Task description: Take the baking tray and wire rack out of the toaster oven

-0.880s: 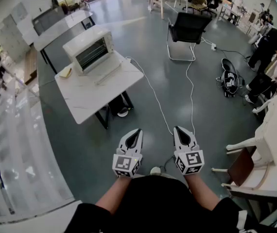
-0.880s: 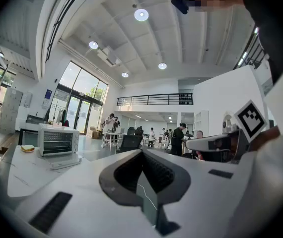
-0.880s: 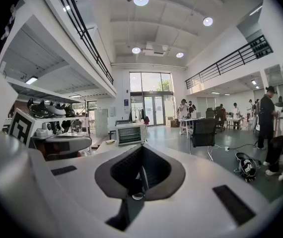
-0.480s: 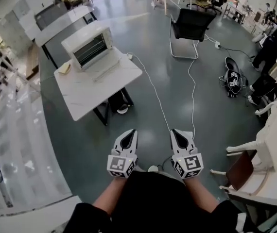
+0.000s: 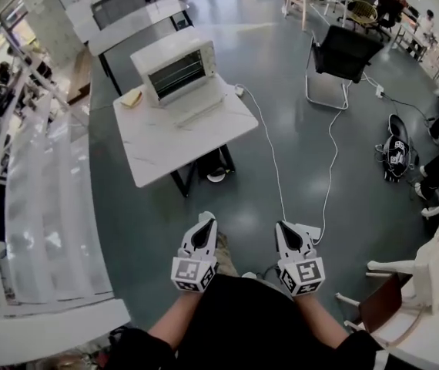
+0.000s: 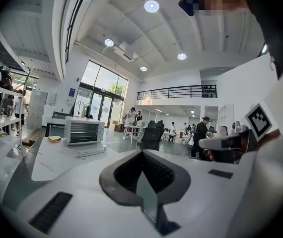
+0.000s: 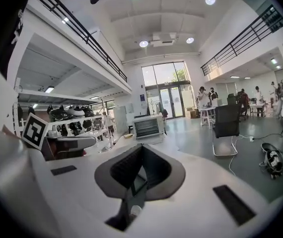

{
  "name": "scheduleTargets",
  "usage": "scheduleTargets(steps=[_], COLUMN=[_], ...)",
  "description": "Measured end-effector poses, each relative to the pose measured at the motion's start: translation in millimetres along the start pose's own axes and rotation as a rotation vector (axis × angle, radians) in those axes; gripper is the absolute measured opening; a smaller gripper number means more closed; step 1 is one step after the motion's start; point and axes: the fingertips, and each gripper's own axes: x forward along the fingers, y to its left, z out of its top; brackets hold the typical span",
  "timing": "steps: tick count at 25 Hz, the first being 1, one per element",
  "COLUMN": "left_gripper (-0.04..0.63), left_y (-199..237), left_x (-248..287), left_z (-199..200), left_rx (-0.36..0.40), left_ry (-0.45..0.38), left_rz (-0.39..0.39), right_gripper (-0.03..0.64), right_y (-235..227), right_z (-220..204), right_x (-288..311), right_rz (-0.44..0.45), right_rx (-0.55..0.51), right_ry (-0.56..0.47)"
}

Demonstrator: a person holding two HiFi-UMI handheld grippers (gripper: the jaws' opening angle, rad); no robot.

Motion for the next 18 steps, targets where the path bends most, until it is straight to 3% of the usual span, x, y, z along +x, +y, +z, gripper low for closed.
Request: scheduleTargets(steps=[8, 13, 18], left_gripper=[0.019, 0.020, 0.020], left_y=[78, 156, 236], left_x=[53, 100, 141], left_z=[4, 15, 35], left_rx=[-0.073, -0.114, -0.148], left_ry=[-0.019, -0.038, -0.023], left_rz=[0.031, 0.066, 0.066], right_gripper=[0.021, 0.021, 0.021], right_y=[7, 8, 17], right_z=[7, 14, 35], right_x=[102, 202, 300], right_rz=[0.059, 0.100, 0.120], right_rx=[-0.021, -0.080, -0.074], right_ry=[0.042, 0.124, 0.183])
